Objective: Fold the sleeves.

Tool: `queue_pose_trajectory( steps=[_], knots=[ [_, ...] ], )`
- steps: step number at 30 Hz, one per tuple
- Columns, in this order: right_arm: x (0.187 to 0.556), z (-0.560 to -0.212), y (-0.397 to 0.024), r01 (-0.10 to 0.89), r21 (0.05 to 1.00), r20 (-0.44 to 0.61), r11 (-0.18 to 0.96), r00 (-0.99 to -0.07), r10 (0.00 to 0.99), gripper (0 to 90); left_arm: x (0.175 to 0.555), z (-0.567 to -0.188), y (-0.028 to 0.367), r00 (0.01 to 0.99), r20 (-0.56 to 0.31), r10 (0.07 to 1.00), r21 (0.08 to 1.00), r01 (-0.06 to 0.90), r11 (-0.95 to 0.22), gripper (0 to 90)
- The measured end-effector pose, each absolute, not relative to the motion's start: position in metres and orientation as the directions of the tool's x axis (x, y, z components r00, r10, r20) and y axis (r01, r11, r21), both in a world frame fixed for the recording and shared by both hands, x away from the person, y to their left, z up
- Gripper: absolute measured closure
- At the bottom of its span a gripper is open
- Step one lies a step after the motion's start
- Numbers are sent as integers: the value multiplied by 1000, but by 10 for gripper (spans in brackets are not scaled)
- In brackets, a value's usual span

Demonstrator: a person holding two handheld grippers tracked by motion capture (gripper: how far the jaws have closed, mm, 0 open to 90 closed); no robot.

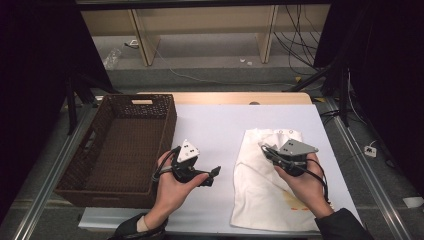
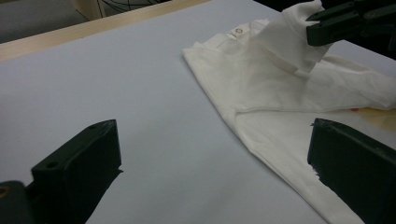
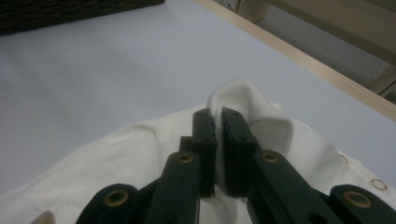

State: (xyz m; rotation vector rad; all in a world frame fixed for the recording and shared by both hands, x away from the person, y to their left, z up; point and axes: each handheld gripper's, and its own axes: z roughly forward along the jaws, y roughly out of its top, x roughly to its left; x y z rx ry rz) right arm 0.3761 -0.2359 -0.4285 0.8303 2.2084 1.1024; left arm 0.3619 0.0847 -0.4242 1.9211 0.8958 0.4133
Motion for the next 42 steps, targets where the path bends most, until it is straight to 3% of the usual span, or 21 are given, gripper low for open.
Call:
queue_pose_trajectory(
  steps=[17,25,32,42],
  knots=[
    [373,-446,-208,278,792,-149,543,-775,614,812,363,-424,86,672,-81,736,864,415,-284,22],
    [370,-443,-200,248,811,-146,530,-791,594,653,363,-423,86,670,-83,737,866,415,-280,22],
    [381,-450,-219,368,778,-125,509,-703,700,629,362,-423,85,673,-83,735,865,415,-281,23],
    [390,-478,-206,463,721,-17,516,-732,681,558,363,-425,85,673,-83,735,861,419,-288,23]
  ],
)
